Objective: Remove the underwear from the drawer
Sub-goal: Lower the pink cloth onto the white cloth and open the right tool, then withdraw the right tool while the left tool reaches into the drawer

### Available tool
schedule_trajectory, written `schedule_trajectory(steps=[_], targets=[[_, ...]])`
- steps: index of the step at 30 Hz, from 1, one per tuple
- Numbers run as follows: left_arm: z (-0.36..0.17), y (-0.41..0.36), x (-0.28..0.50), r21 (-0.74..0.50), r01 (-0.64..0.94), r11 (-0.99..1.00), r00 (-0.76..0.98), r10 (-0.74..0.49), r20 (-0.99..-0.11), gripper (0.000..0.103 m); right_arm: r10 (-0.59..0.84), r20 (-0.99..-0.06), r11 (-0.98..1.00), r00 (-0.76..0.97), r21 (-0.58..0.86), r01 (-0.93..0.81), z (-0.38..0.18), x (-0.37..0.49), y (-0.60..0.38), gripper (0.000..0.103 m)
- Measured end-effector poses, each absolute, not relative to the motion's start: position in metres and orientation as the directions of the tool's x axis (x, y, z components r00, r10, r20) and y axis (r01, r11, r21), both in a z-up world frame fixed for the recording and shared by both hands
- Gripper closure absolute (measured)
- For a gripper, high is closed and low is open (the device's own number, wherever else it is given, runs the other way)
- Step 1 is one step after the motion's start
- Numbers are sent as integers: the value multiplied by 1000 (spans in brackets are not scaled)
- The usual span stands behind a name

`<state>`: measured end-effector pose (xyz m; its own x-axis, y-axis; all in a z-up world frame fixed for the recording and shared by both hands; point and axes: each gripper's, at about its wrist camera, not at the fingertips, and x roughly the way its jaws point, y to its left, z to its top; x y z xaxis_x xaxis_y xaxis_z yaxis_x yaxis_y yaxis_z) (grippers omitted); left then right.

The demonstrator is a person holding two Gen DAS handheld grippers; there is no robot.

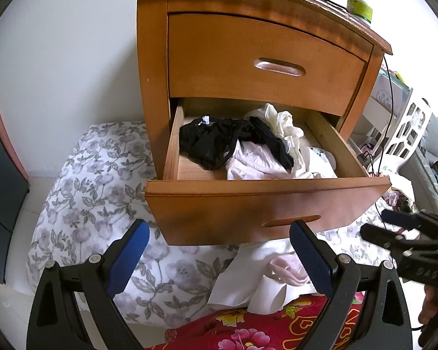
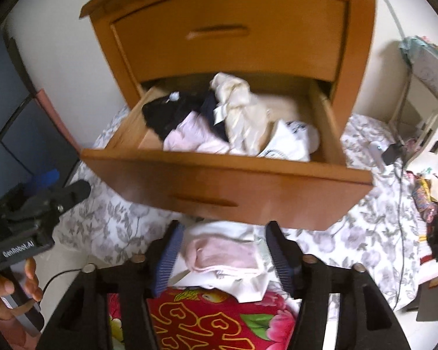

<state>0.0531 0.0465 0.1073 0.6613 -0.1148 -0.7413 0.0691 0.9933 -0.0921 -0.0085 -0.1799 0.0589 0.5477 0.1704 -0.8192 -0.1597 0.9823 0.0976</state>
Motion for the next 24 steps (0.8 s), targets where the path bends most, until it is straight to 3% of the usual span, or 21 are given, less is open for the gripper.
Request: schedule_trajectory(steps=[10, 14, 24], targets=[[106, 46, 53, -88, 65, 994, 656, -109, -747, 6, 115, -816, 993, 566, 85, -79, 57, -8, -200, 5], [105, 46, 54, -84, 64, 994, 652, -106, -751, 6, 106, -811, 994, 575, 81, -68, 56, -8, -203, 0], [102, 43, 57, -75, 67, 995, 640, -101, -762, 6, 90, -818, 996, 568, 81, -41, 47, -8, -214, 0]])
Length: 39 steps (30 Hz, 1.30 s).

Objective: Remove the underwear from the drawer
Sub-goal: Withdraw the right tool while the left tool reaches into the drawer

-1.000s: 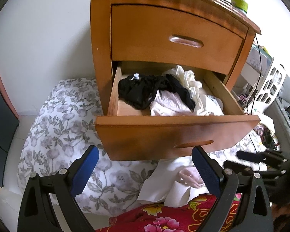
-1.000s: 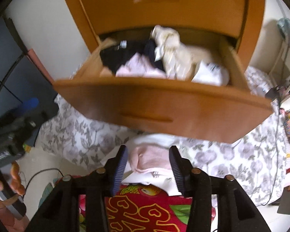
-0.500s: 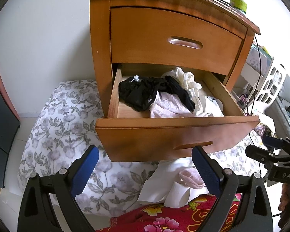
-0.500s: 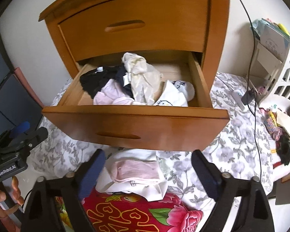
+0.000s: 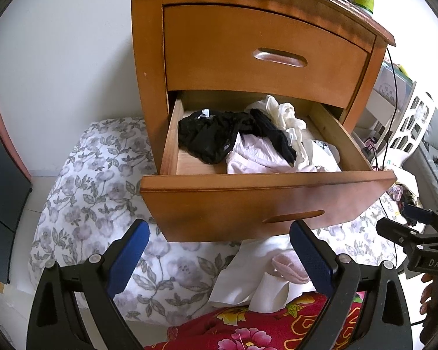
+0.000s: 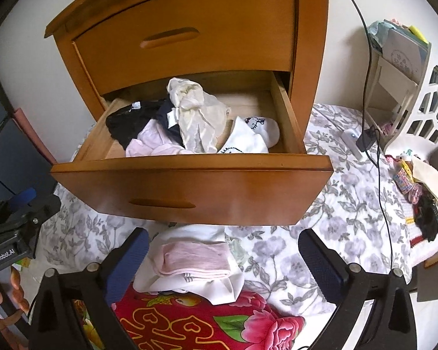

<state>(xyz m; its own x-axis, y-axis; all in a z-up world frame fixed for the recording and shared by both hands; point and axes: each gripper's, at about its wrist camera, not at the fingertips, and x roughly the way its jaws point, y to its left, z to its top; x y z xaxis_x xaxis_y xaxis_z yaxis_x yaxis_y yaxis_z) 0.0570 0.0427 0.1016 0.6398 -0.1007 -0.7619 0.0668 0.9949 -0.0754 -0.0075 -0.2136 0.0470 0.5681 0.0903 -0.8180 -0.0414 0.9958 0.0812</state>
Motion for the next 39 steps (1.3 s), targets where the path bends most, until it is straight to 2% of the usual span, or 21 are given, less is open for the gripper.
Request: schedule_trajectory(steps=[6, 18, 22, 32, 35, 39], targets=[[115, 47, 72, -82, 63, 995, 653, -103, -750, 6, 101, -817, 995, 568, 91, -45, 45, -6, -218, 0], [170, 50, 127, 16, 77, 997, 717, -44, -695, 6, 112, -815, 993, 569, 116, -29, 38, 0, -234, 0], [188, 48, 148, -10, 89, 996, 730, -72, -680, 6, 118, -815, 992, 567, 128, -22, 34, 3, -238, 0], [177, 30, 201, -28, 115, 993, 651, -97, -753, 6, 111, -814, 990, 570, 140, 8, 30, 7, -253, 0], [164, 26, 217, -49, 126, 991, 607, -117, -786, 6, 108, -817, 990, 567, 143, 18, 27, 9, -257, 0], [134, 17, 243, -18, 129, 991, 529, -84, -845, 6, 115, -822, 989, 558, 149, 16, 23, 11, -258, 0]])
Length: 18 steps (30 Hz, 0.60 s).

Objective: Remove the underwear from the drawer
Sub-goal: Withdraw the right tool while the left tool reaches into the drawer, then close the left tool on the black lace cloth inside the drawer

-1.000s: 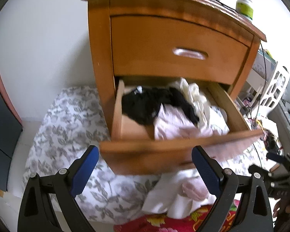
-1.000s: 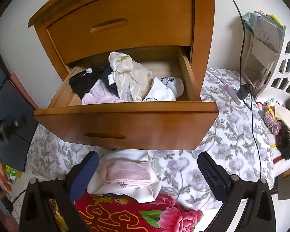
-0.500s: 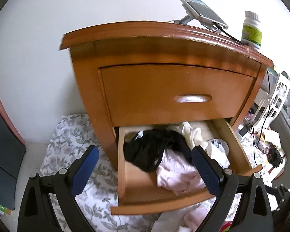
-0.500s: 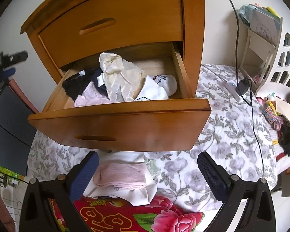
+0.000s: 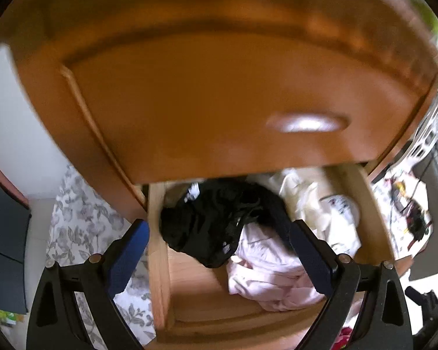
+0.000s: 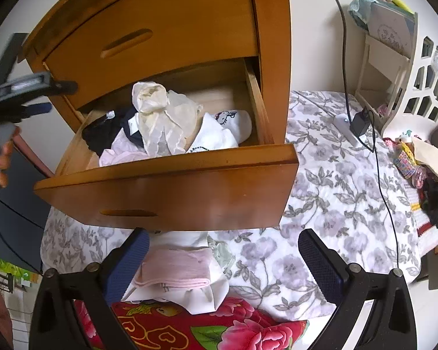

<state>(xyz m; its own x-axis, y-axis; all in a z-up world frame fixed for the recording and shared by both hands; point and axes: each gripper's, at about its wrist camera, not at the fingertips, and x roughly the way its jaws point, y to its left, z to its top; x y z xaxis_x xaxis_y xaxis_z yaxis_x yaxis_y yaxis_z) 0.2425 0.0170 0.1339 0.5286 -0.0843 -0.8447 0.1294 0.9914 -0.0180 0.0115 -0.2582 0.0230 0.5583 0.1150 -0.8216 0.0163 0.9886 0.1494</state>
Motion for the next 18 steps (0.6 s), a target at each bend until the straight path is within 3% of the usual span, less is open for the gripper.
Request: schedule_trajectory(steps=[9, 13, 16, 18], targets=[[74, 4, 283, 63, 133, 989, 365, 10, -931, 7, 120, -831, 987, 543, 158, 24, 13, 17, -264, 0], [57, 0, 292, 64, 132, 989, 314, 20, -949, 22, 122, -833, 987, 540, 161, 25, 11, 19, -265, 0], [47, -2, 295, 66, 133, 989, 290, 25, -957, 22, 121, -834, 987, 539, 160, 26, 10, 20, -266, 0], [44, -1, 296, 58, 132, 990, 273, 20, -962, 33, 121, -836, 987, 536, 160, 27, 9, 21, -266, 0]])
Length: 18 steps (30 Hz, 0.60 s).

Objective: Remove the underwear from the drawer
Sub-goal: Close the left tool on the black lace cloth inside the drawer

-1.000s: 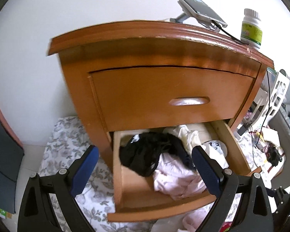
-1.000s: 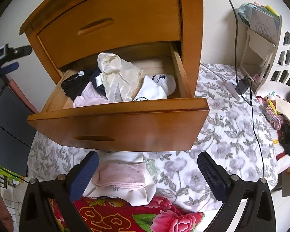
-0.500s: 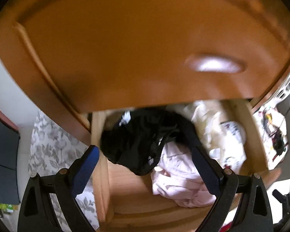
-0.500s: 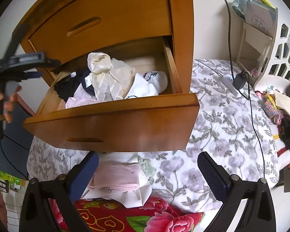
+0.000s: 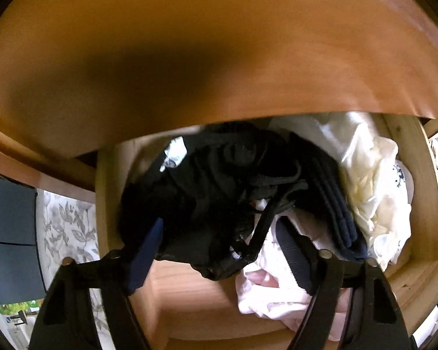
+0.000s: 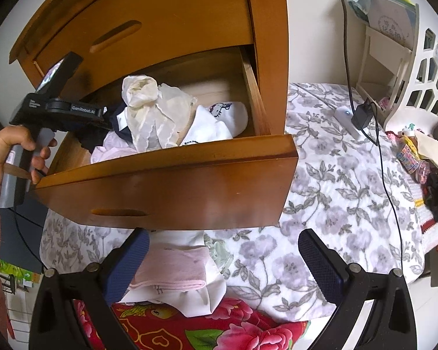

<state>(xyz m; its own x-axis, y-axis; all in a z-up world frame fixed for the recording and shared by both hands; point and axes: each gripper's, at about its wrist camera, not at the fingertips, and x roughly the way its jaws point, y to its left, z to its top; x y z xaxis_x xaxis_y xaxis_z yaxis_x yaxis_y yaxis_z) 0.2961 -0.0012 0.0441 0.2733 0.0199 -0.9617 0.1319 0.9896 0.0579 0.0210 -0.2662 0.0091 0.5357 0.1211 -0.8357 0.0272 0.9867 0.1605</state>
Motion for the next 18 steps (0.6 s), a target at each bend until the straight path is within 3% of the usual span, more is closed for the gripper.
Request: schedule_trajectory(steps=[3, 6, 8, 11, 18], targets=[[43, 2, 298, 38, 117, 992, 258, 7, -966, 38, 122, -838, 987, 533, 161, 27, 8, 22, -266, 0], [40, 4, 301, 24, 119, 993, 241, -5, -971, 57, 126, -835, 987, 535, 160, 18, 9, 21, -263, 0], [37, 7, 303, 1, 116, 993, 224, -25, -974, 76, 129, -835, 987, 536, 159, 10, 10, 20, -261, 0], [37, 14, 302, -25, 98, 995, 222, -47, -974, 93, 131, -833, 988, 538, 157, 3, 12, 19, -259, 0], [51, 29, 293, -61, 60, 996, 268, -75, -960, 97, 125, -827, 988, 548, 152, 5, 18, 16, -259, 0]])
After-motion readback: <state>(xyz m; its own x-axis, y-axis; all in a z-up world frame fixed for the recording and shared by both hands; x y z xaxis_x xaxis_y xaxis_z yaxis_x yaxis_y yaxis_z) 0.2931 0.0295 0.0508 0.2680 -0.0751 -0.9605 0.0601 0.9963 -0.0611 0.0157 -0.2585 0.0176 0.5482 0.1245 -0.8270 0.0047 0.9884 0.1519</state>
